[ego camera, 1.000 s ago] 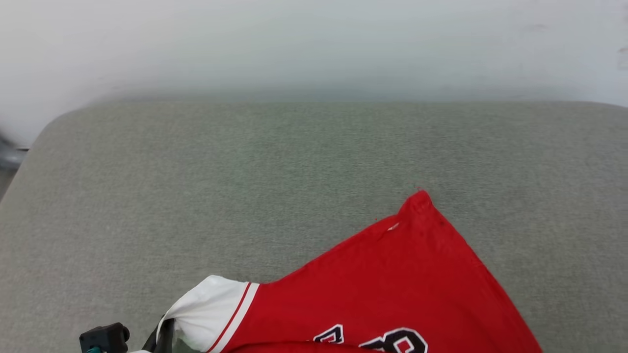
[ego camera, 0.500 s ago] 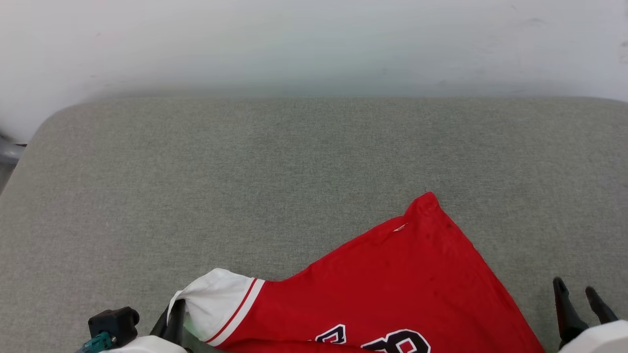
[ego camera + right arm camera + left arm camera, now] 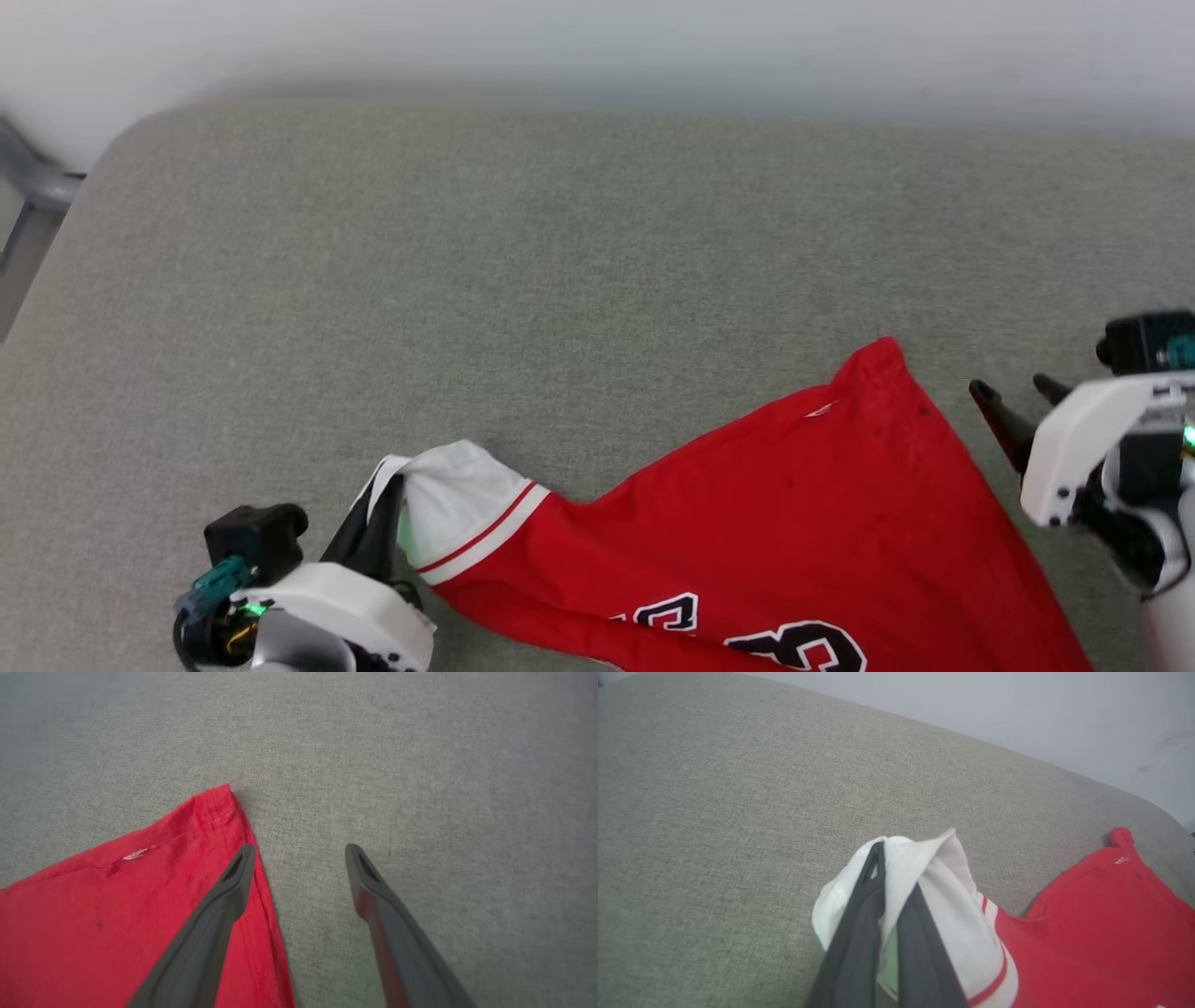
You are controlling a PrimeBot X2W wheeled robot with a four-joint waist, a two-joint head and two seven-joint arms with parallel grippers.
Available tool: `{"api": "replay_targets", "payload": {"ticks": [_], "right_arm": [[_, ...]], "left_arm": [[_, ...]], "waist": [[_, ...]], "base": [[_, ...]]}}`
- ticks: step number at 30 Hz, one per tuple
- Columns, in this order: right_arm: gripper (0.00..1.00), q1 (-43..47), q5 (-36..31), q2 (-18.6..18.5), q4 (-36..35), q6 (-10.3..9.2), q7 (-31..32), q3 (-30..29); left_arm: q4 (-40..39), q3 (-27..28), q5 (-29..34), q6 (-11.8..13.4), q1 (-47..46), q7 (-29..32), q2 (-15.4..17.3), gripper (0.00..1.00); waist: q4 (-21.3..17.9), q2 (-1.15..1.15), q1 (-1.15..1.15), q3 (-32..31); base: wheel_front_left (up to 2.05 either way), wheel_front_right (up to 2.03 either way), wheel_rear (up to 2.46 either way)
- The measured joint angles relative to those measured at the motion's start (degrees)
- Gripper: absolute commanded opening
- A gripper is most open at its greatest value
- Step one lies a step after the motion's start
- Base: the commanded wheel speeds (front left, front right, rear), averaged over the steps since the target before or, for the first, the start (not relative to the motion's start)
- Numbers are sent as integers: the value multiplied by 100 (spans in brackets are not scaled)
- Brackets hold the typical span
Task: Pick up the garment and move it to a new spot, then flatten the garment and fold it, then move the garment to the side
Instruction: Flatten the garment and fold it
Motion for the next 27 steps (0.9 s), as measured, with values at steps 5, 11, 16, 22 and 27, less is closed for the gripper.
{"api": "replay_targets", "payload": {"ticks": [5,11,16,22,27], "right_arm": [[100,-712,334,-460,75,0,1099,639],[100,-1223,633,-712,335,0,1617,1307],[100,-1537,876,-856,664,-2,1844,1804],[0,-1764,1389,-976,947,-38,2179,2113],[0,-1809,1675,-965,1037,-9,2037,2396]], "left_arm": [[-75,-127,70,-92,-292,-10,-105,0],[-123,-244,125,-200,-600,-64,-215,0],[-23,-282,120,-250,-698,-156,-304,0],[135,-267,62,-299,-721,-247,-347,0],[218,-214,2,-296,-698,-255,-322,0]], "waist": [[201,0,1,264],[448,0,1,621],[599,0,0,887],[650,0,0,947],[576,0,0,804]], "base": [[0,0,0],[0,0,0],[0,0,0],[0,0,0],[0,0,0]]}}
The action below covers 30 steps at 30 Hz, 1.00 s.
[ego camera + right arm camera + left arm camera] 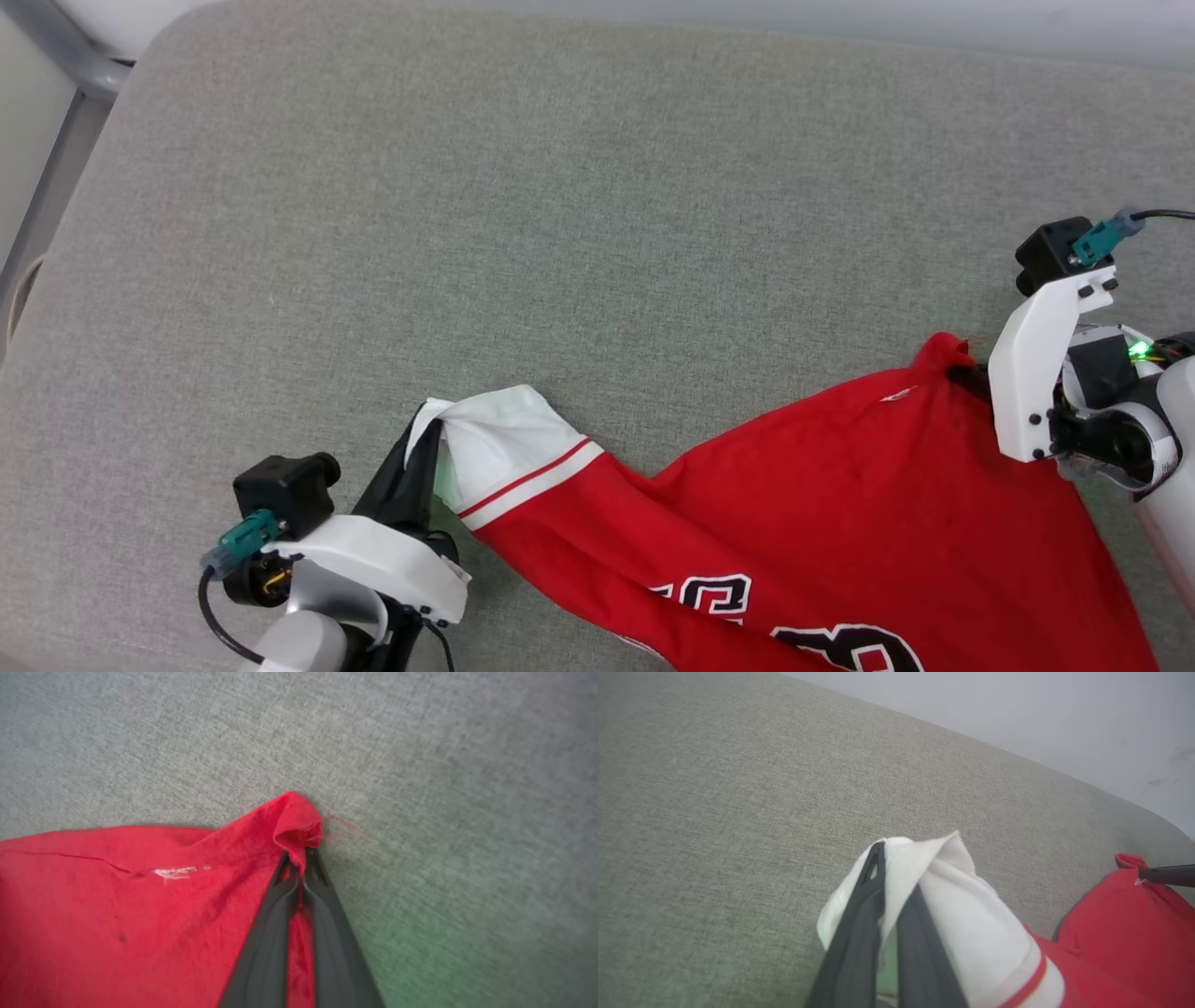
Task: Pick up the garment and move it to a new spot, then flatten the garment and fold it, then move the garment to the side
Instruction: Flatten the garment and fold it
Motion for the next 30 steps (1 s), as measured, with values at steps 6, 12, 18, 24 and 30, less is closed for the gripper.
{"api": "replay_targets", "payload": {"ticks": [6,12,18,24,30], "right_arm": [[0,-46,24,18,93,11,-547,-115],[0,-125,-158,112,199,9,-1069,-609],[0,-269,-673,377,423,10,-1505,-1096],[0,-838,-1370,704,548,11,-2085,-1593],[0,-1808,-1990,1018,722,12,-2736,-2124]], "left_arm": [[86,163,-58,69,-49,37,137,0],[357,336,-193,102,-520,354,303,0],[857,419,-236,-34,-1463,606,396,0],[1593,420,-126,-208,-2776,649,372,0],[2429,476,119,-305,-4238,552,466,0]], "waist": [[-118,0,0,-330],[-328,0,0,-745],[-645,0,0,-1028],[-889,0,0,-1013],[-1023,0,0,-725]], "base": [[0,0,0],[0,0,0],[0,0,0],[0,0,0],[0,0,0]]}}
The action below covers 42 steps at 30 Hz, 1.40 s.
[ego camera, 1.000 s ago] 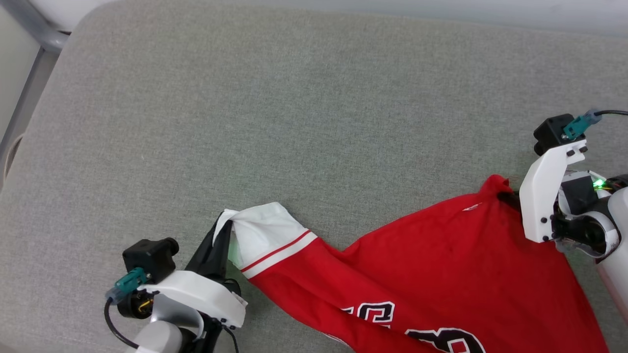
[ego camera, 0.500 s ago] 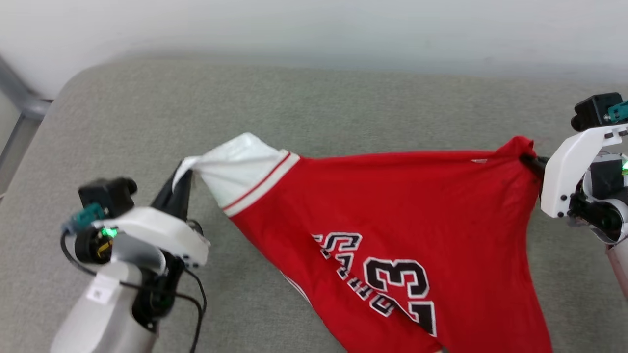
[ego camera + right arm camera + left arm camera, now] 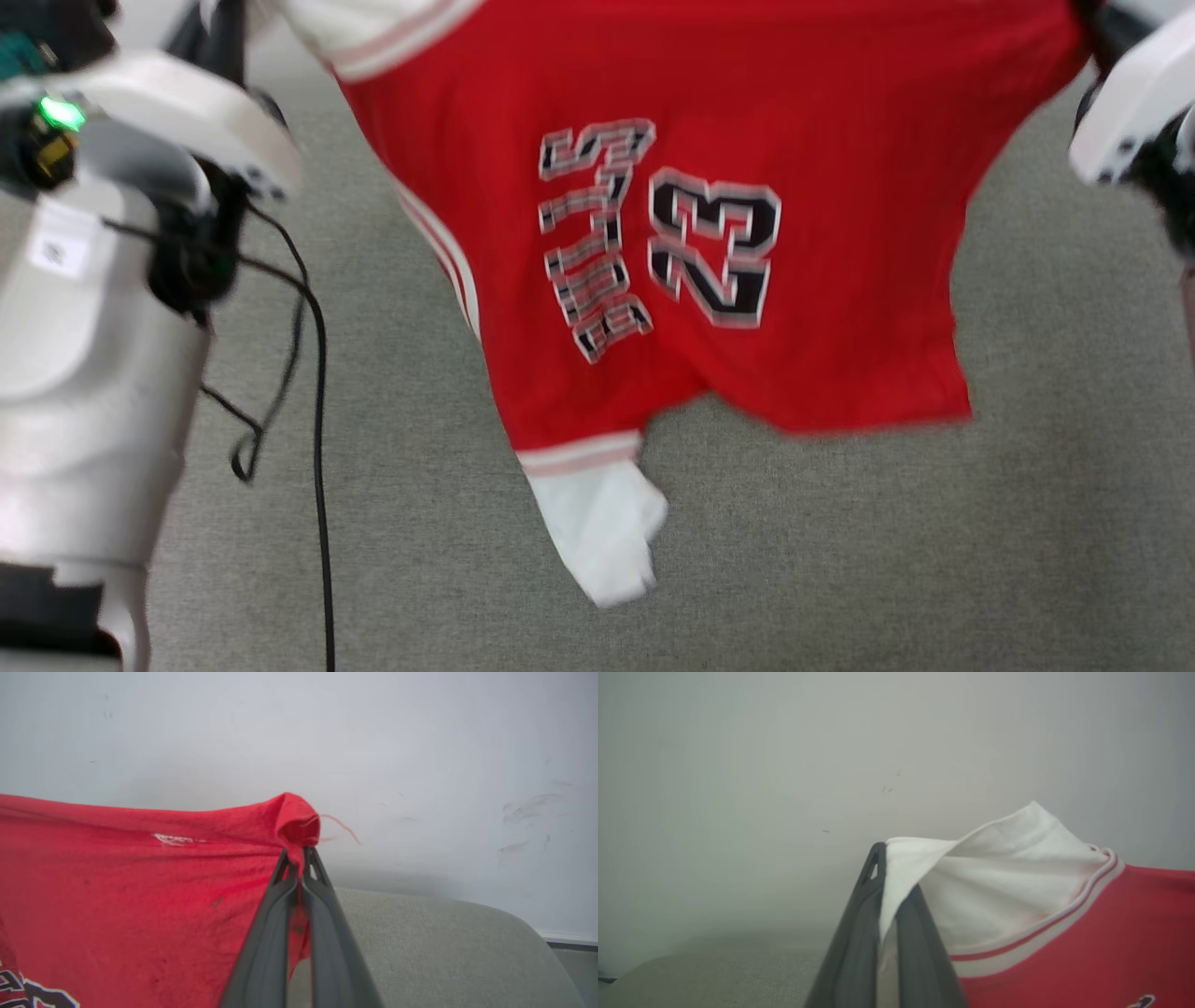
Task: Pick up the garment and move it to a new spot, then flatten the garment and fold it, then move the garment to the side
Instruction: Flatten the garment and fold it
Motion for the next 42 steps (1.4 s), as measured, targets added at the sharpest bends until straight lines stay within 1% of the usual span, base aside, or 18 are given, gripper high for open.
{"api": "replay_targets", "payload": {"ticks": [3,6,11,16,21,25,28,34,38,42], "right_arm": [[0,-568,-259,159,89,1,-316,-253],[0,-1177,-494,307,188,2,-576,-453],[0,-2101,-768,457,406,2,-960,-721],[0,-2833,-974,469,627,2,-1188,-675],[0,-3253,-1047,528,949,1,-1394,-559],[0,-3426,-1053,600,1276,1,-1534,-409],[0,-3476,-1009,613,1530,0,-1666,-293],[0,-3301,-720,588,1975,-1,-1898,125],[0,-2696,-404,528,2097,0,-2070,532],[0,-1749,53,455,2102,-1,-2268,912]], "left_arm": [[328,57,93,-2,-694,-53,87,0],[591,73,226,-14,-1392,-71,254,0],[936,21,470,-111,-2477,-78,447,0],[1158,-112,675,-297,-3315,-110,538,0],[1456,-151,694,-408,-3763,-168,505,0],[1742,-142,617,-516,-3872,-207,439,0],[1985,-124,464,-615,-3863,-256,331,0],[2410,-129,113,-867,-3483,-299,146,0],[2508,-165,-186,-937,-2835,-479,77,0],[2338,-318,-536,-944,-1791,-634,-2,0]], "waist": [[-58,0,0,191],[-114,0,0,400],[-196,0,0,743],[-208,0,0,1150],[-176,0,0,1627],[-142,0,1,1989],[-108,0,1,2215],[-11,0,1,2400],[8,0,0,2273],[25,0,0,2002]], "base": [[0,0,0],[0,0,0],[0,0,0],[0,0,0],[0,0,0],[0,0,0],[0,0,0],[0,0,0],[0,0,0],[0,0,0]]}}
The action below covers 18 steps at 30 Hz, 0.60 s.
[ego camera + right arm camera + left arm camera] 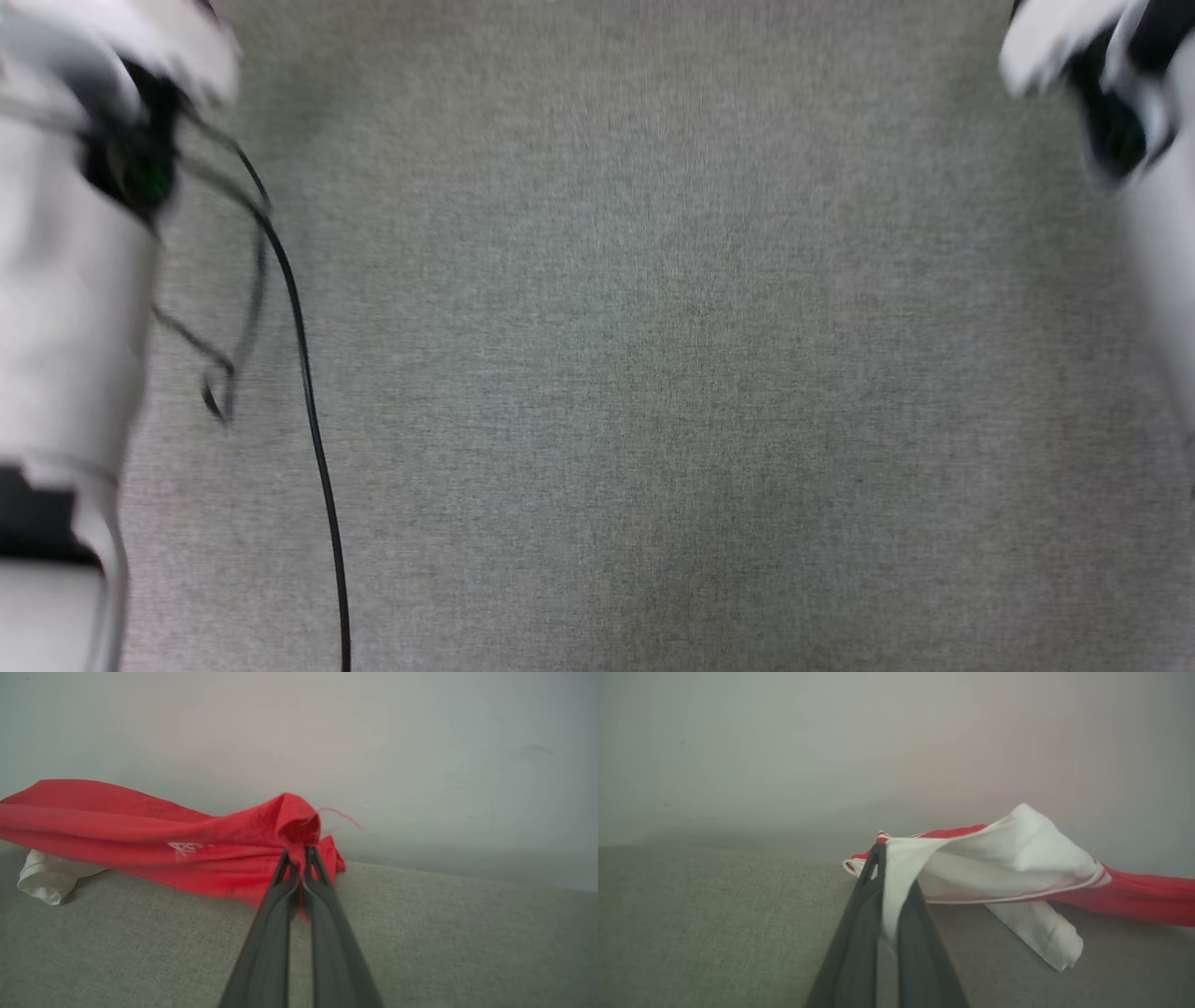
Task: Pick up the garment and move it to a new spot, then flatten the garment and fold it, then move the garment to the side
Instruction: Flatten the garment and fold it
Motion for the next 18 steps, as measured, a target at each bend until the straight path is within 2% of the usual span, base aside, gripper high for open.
{"api": "replay_targets", "payload": {"ticks": [7,12,18], "right_arm": [[0,1566,672,-242,-215,1,-256,492],[0,2577,938,-438,-503,1,-339,811],[0,3792,1137,-610,-1007,2,-370,943]], "left_arm": [[-660,-315,-417,-1,1973,-222,80,0],[-959,-280,-531,-10,3202,-298,167,0],[-1508,-187,-604,221,4526,-323,198,0]], "waist": [[46,0,-1,-685],[79,0,-2,-1292],[117,0,-2,-2018]], "base": [[0,0,0],[0,0,0],[0,0,0]]}}
